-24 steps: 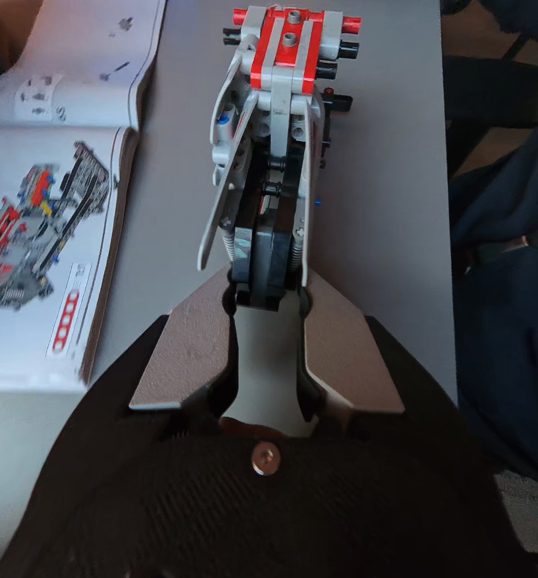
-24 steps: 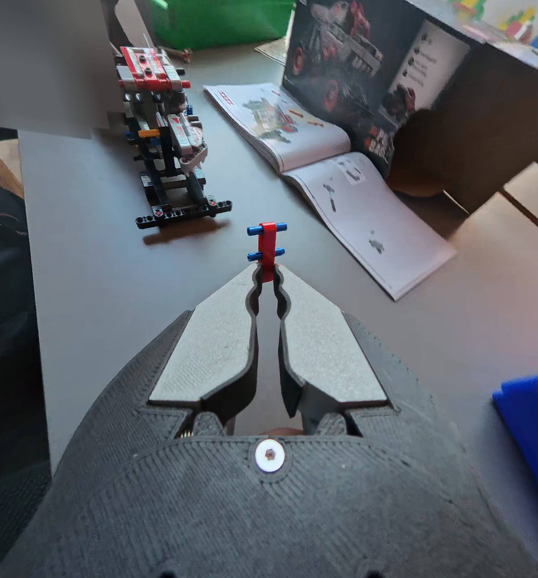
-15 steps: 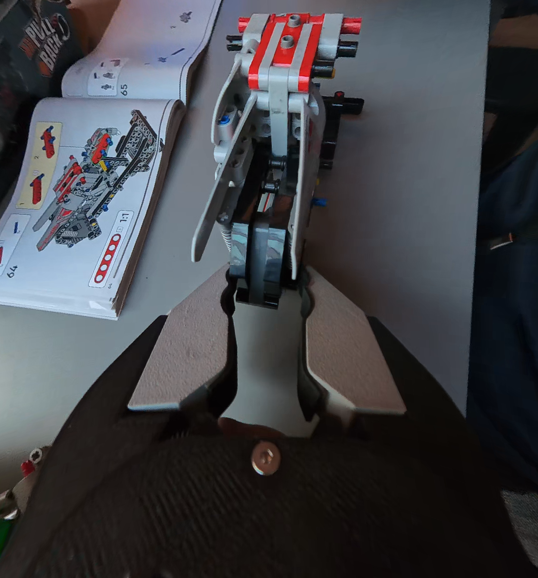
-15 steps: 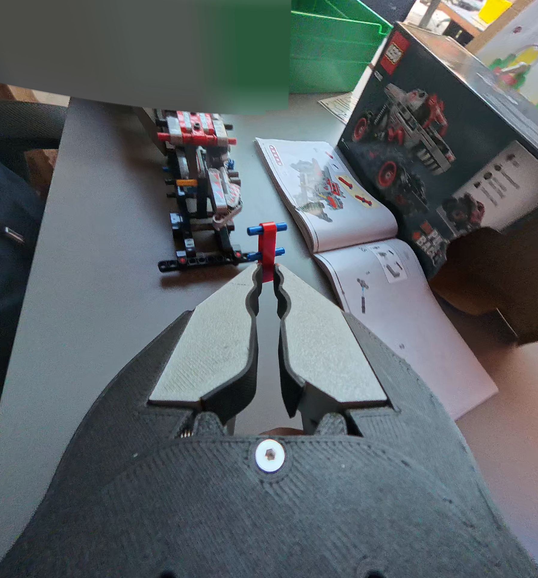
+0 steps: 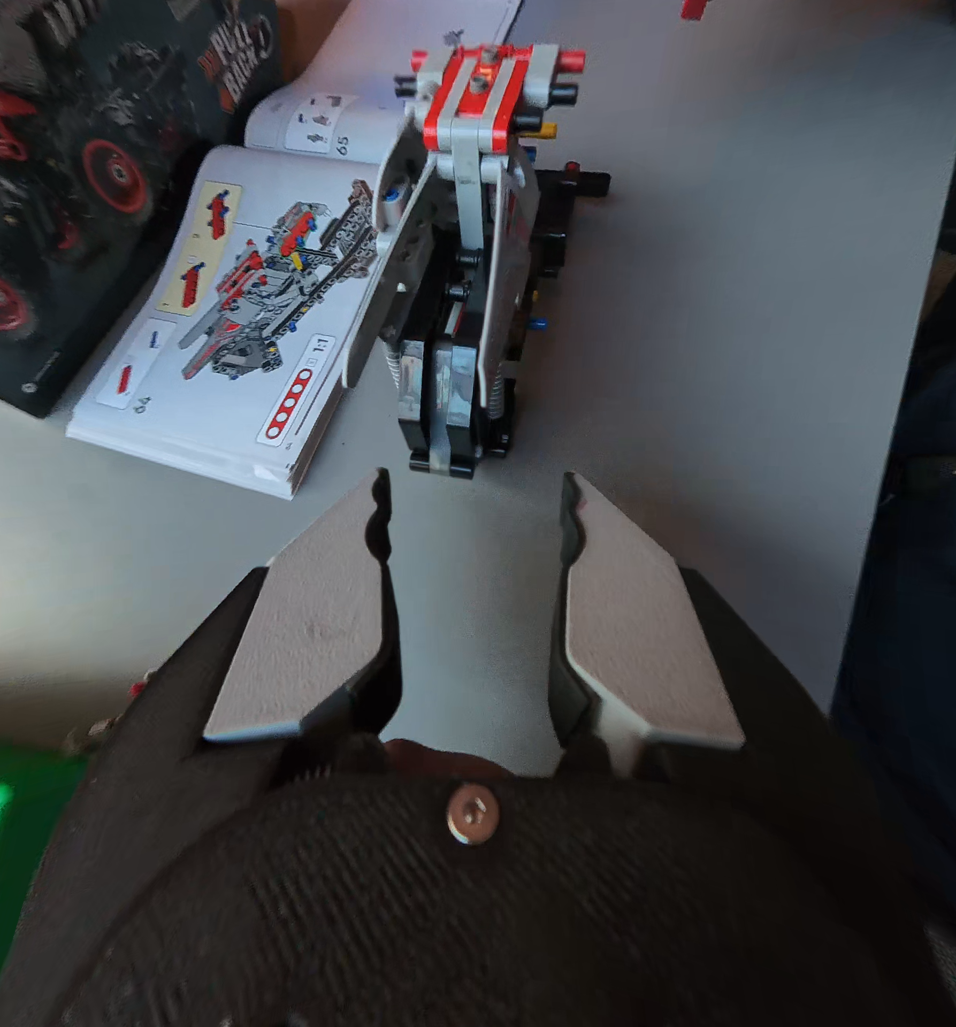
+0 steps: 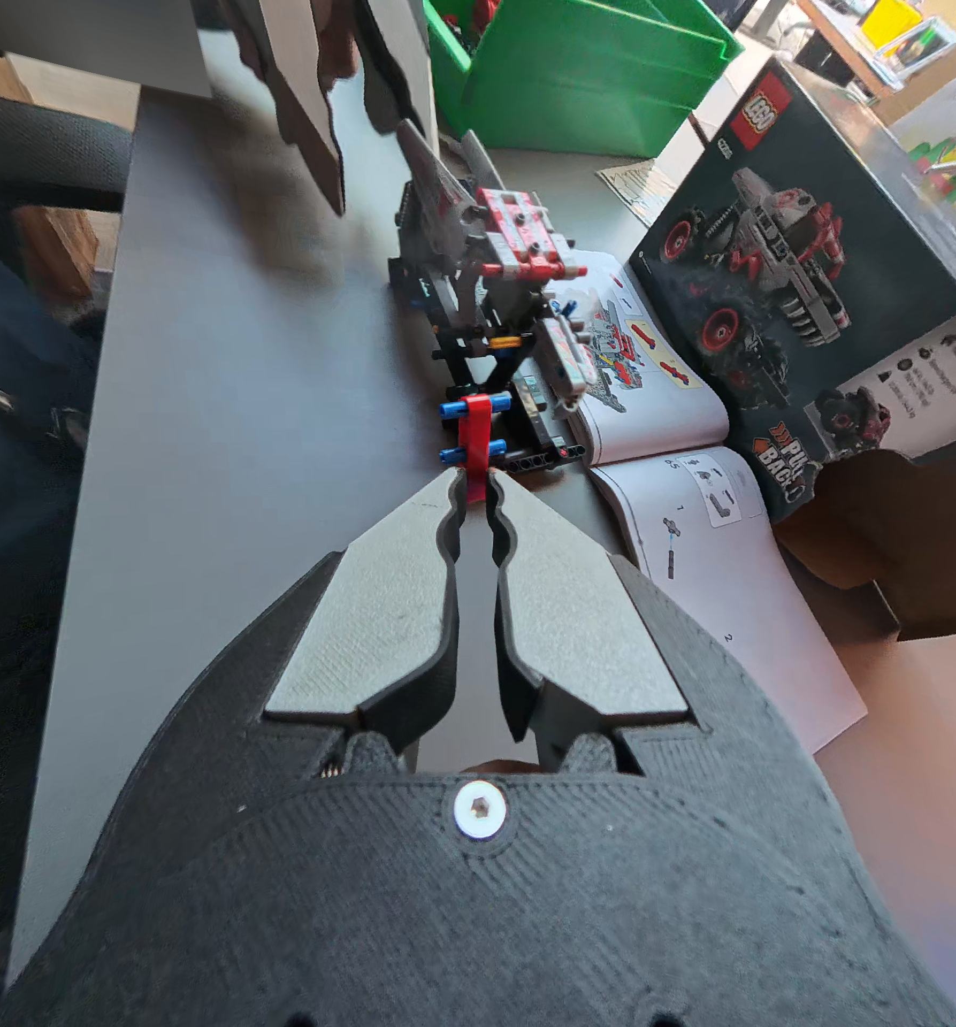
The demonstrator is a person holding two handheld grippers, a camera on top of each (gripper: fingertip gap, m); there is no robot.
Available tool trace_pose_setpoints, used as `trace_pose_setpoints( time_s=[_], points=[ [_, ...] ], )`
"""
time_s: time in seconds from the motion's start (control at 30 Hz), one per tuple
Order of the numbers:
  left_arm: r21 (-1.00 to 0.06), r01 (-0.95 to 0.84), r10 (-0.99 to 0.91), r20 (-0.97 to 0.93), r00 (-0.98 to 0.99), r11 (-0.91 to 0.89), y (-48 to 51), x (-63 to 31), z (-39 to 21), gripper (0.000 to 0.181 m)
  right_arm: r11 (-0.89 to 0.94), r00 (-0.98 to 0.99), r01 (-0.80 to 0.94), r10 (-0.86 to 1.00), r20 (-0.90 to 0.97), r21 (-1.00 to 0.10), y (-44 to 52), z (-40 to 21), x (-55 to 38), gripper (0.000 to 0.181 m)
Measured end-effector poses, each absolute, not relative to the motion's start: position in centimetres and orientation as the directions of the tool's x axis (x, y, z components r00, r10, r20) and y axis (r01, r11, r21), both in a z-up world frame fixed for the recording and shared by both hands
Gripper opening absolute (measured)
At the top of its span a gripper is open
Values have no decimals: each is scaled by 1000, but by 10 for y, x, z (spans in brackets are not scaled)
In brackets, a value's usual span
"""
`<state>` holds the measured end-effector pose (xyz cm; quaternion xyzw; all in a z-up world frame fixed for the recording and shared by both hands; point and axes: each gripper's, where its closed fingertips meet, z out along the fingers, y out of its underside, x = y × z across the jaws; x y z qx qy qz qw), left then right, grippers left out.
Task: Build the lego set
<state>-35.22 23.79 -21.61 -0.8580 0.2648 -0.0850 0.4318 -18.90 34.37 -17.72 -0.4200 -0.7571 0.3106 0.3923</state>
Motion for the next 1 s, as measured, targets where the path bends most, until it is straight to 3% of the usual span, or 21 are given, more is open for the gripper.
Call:
trace_pose_setpoints(
  time_s=[0.2, 0.43, 0.67, 0.73, 1.0],
  points=[
    [-800, -383, -474, -142, 869, -462, 236, -355, -191, 67, 482, -283, 478, 876, 391, -734, 361, -189, -192, 3],
    [-761, -439, -602, -80, 794, -478, 263, -355, -211, 80, 489, -333, 542, 871, 360, -683, 386, -210, -211, 4],
    [-746, -496, -685, -74, 724, -444, 279, -347, -235, 63, 542, -448, 446, 824, 346, -712, 386, -219, -232, 3],
    [-749, -517, -739, -54, 671, -414, 276, -339, -238, 43, 540, -484, 457, 818, 312, -707, 384, -227, -232, 4],
    [-758, -553, -847, -2, 532, -346, 255, -331, -238, 39, 550, -617, 400, 753, 229, -733, 349, -229, -222, 3]
  ],
)
